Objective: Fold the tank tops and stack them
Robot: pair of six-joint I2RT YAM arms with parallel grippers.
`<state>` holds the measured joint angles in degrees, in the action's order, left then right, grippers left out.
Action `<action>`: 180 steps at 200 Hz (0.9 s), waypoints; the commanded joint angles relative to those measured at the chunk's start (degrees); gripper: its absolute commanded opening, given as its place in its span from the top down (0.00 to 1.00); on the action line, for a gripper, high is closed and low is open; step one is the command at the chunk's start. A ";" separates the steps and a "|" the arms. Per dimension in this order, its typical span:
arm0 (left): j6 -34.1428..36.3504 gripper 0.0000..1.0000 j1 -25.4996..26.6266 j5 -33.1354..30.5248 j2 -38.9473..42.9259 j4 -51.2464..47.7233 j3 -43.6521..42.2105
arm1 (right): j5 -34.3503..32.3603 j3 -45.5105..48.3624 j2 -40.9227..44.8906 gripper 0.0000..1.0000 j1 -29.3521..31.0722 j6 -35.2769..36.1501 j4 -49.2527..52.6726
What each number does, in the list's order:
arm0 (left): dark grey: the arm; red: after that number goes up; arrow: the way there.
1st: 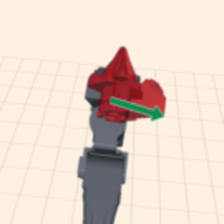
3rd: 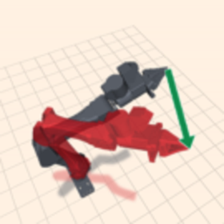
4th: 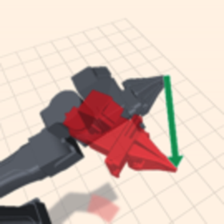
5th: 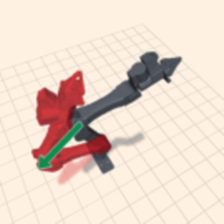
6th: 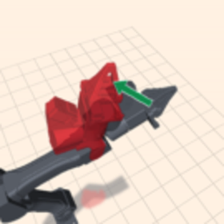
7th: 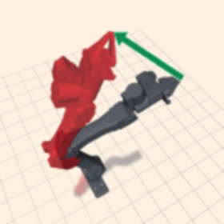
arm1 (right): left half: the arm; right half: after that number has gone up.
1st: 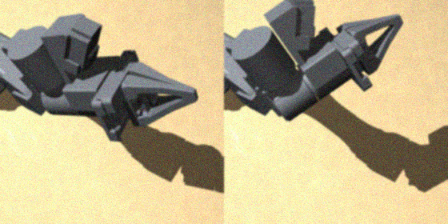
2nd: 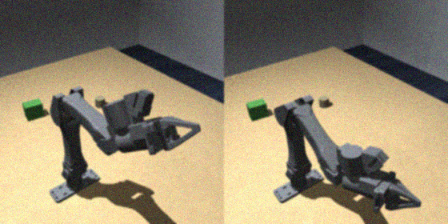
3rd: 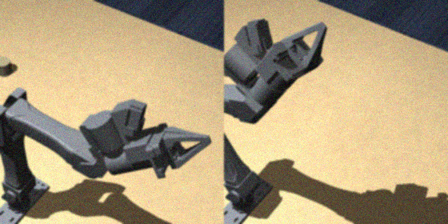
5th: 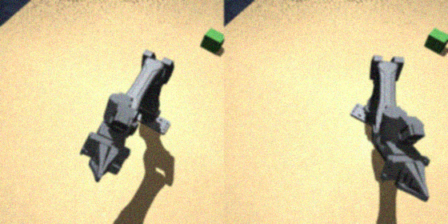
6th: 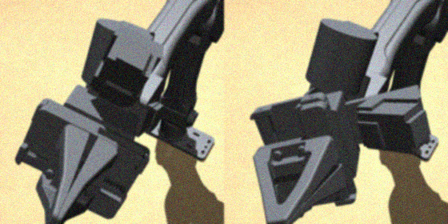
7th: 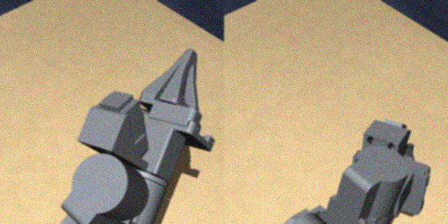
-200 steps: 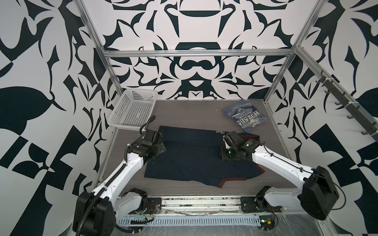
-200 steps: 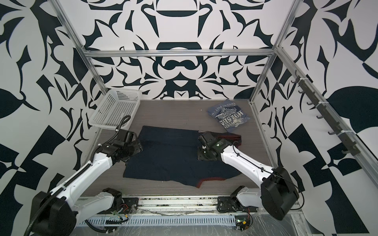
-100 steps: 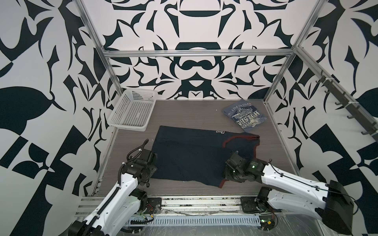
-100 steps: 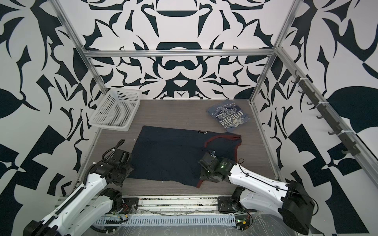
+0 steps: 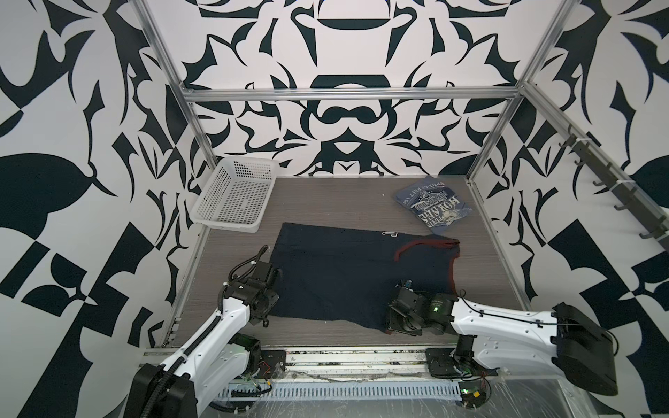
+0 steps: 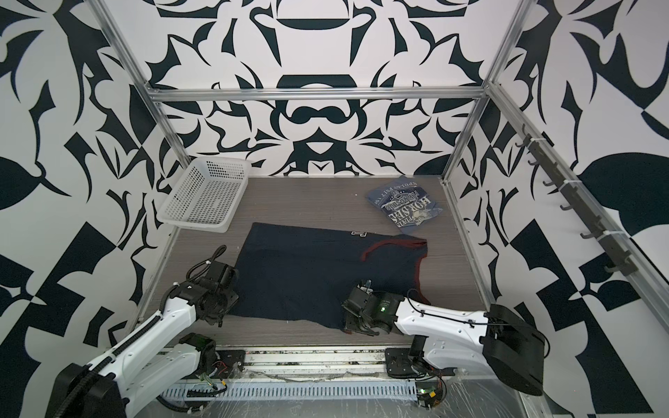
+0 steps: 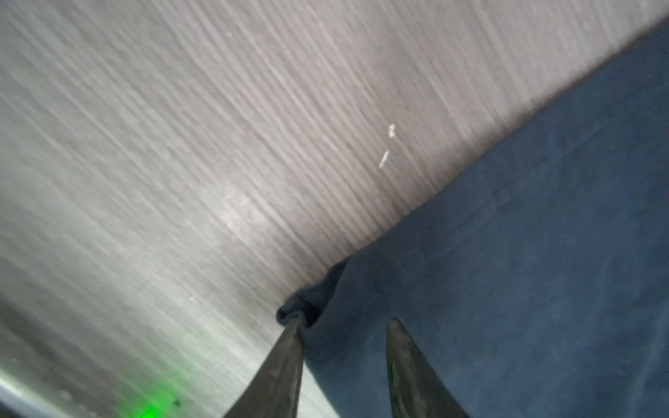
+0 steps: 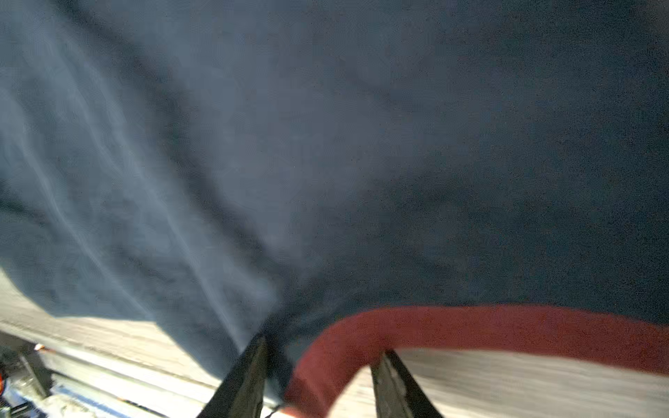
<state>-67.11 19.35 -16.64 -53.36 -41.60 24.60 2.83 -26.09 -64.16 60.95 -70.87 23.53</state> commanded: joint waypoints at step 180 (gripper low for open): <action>8.59 0.97 -0.36 4.23 -11.50 16.67 13.46 | 9.18 -19.15 -4.98 0.96 -26.15 27.29 11.99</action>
<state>-60.53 19.35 -13.28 -59.40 -31.22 34.50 8.88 -38.39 -64.03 40.14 -55.05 32.53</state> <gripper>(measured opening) 0.057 0.057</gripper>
